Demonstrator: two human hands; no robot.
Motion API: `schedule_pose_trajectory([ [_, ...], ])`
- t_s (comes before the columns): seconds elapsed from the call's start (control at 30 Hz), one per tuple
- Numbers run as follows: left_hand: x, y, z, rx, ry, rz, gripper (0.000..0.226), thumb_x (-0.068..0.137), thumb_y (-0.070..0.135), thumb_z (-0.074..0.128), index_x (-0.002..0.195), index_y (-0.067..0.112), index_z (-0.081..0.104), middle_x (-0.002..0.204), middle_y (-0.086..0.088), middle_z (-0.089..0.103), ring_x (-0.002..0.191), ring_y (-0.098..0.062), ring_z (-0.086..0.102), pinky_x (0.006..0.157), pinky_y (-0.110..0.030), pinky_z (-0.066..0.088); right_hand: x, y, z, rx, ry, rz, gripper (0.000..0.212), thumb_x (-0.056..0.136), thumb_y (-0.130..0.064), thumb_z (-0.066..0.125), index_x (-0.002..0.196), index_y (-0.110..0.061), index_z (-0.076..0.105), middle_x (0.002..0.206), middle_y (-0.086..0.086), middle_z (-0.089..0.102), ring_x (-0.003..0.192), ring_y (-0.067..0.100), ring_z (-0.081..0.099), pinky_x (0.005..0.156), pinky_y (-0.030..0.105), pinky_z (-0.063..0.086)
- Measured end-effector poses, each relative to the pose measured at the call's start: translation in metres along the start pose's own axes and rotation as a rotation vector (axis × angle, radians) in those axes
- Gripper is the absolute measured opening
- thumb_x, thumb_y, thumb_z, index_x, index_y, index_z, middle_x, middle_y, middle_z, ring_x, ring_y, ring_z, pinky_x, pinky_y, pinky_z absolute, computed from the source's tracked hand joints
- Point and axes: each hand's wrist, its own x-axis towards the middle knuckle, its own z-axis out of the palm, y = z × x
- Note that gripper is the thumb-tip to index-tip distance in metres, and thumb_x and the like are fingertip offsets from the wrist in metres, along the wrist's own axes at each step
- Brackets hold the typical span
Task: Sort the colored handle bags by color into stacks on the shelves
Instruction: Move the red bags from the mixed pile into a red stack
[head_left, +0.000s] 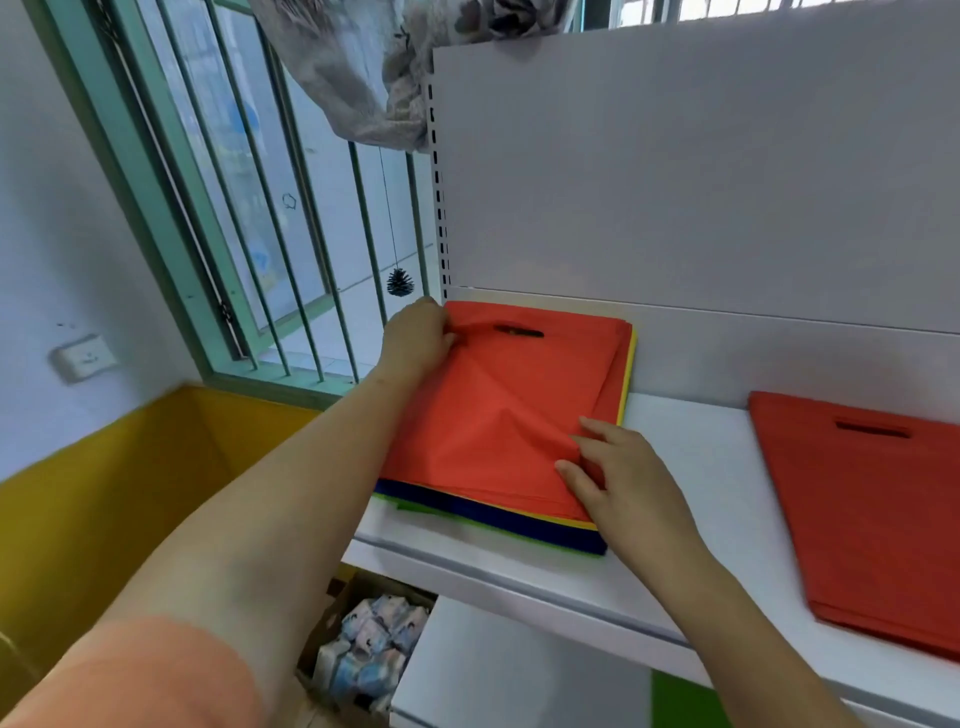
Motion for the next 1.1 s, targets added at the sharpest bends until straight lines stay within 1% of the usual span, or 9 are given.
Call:
schedule_pose_trajectory([
  [0.1, 0.006, 0.01, -0.017, -0.054, -0.026, 0.004, 0.02, 0.087, 0.024, 0.06, 0.098, 0.01, 0.069, 0.097, -0.007, 0.067, 0.091, -0.026, 0.062, 0.074, -0.037, 0.05, 0.0, -0.004, -0.003, 0.039, 0.04, 0.024, 0.031, 0.09, -0.037, 0.062, 0.12, -0.028, 0.063, 0.12, -0.012, 0.06, 0.115, 0.011, 0.05, 0.088, 0.018, 0.035],
  [0.23, 0.009, 0.014, -0.028, -0.133, 0.027, -0.04, 0.014, 0.085, 0.021, 0.057, 0.093, 0.011, 0.065, 0.087, -0.001, 0.063, 0.083, -0.02, 0.057, 0.067, -0.032, 0.044, 0.0, -0.013, -0.007, 0.093, 0.09, 0.058, 0.036, 0.085, -0.048, 0.065, 0.119, -0.036, 0.062, 0.109, -0.015, 0.063, 0.104, 0.008, 0.054, 0.084, 0.022, 0.043],
  [0.37, 0.011, 0.016, -0.042, -0.335, 0.036, -0.066, 0.006, 0.087, 0.02, 0.062, 0.087, 0.014, 0.062, 0.084, 0.002, 0.057, 0.082, -0.017, 0.054, 0.065, -0.027, 0.035, 0.0, -0.018, -0.002, 0.291, 0.106, 0.173, 0.065, 0.082, -0.052, 0.068, 0.14, -0.034, 0.044, 0.121, -0.013, 0.058, 0.1, 0.004, 0.055, 0.086, 0.021, 0.046],
  [0.5, 0.014, 0.015, -0.057, -0.657, 0.009, -0.122, 0.008, 0.087, 0.021, 0.068, 0.09, 0.014, 0.068, 0.086, -0.003, 0.07, 0.082, -0.022, 0.066, 0.077, -0.034, 0.056, 0.004, -0.01, 0.003, 0.34, 0.134, 0.276, 0.087, 0.079, -0.055, 0.07, 0.151, -0.029, 0.028, 0.131, -0.002, 0.054, 0.109, 0.013, 0.055, 0.093, 0.029, 0.047],
  [0.6, 0.017, 0.02, -0.067, -0.867, -0.008, -0.16, 0.011, 0.087, 0.019, 0.071, 0.097, 0.014, 0.07, 0.091, -0.01, 0.073, 0.088, -0.029, 0.07, 0.084, -0.043, 0.059, 0.009, 0.002, 0.003, 0.321, 0.212, 0.337, 0.099, 0.071, -0.063, 0.071, 0.15, -0.028, 0.023, 0.138, 0.0, 0.052, 0.122, 0.025, 0.051, 0.101, 0.043, 0.046],
  [0.87, 0.029, 0.068, -0.077, -1.134, -0.076, -0.176, 0.02, 0.09, 0.015, 0.069, 0.106, 0.004, 0.066, 0.095, -0.014, 0.071, 0.084, -0.021, 0.068, 0.072, -0.027, 0.06, 0.022, 0.053, -0.036, 0.565, 0.247, 0.675, 0.119, 0.072, -0.056, 0.076, 0.154, -0.014, 0.0, 0.153, 0.014, 0.033, 0.137, 0.034, 0.037, 0.111, 0.043, 0.034],
  [0.93, 0.035, 0.082, -0.073, -1.189, -0.128, -0.159, 0.022, 0.089, 0.017, 0.07, 0.107, 0.005, 0.067, 0.102, -0.018, 0.071, 0.089, -0.025, 0.068, 0.081, -0.035, 0.06, 0.027, 0.07, -0.051, 0.89, 0.272, 0.761, 0.111, 0.074, -0.052, 0.077, 0.154, -0.018, 0.008, 0.147, 0.009, 0.041, 0.126, 0.029, 0.049, 0.101, 0.039, 0.044],
  [1.0, 0.042, 0.1, -0.068, -1.248, -0.183, -0.149, 0.019, 0.089, 0.018, 0.071, 0.105, 0.007, 0.069, 0.106, -0.02, 0.07, 0.092, -0.027, 0.067, 0.087, -0.04, 0.058, 0.032, 0.085, -0.063, 1.251, 0.279, 0.774, 0.08, 0.079, -0.038, 0.077, 0.143, -0.01, 0.038, 0.123, 0.003, 0.058, 0.098, 0.016, 0.062, 0.074, 0.028, 0.054],
  [1.1, 0.05, 0.136, -0.06, -1.307, -0.262, -0.119, 0.017, 0.089, 0.016, 0.07, 0.104, 0.008, 0.069, 0.097, -0.015, 0.07, 0.088, -0.023, 0.064, 0.082, -0.034, 0.057, 0.027, 0.111, -0.077, 1.288, 0.412, 0.801, 0.039, 0.076, -0.031, 0.081, 0.103, -0.01, 0.061, 0.09, 0.006, 0.065, 0.066, 0.013, 0.058, 0.047, 0.023, 0.045],
])
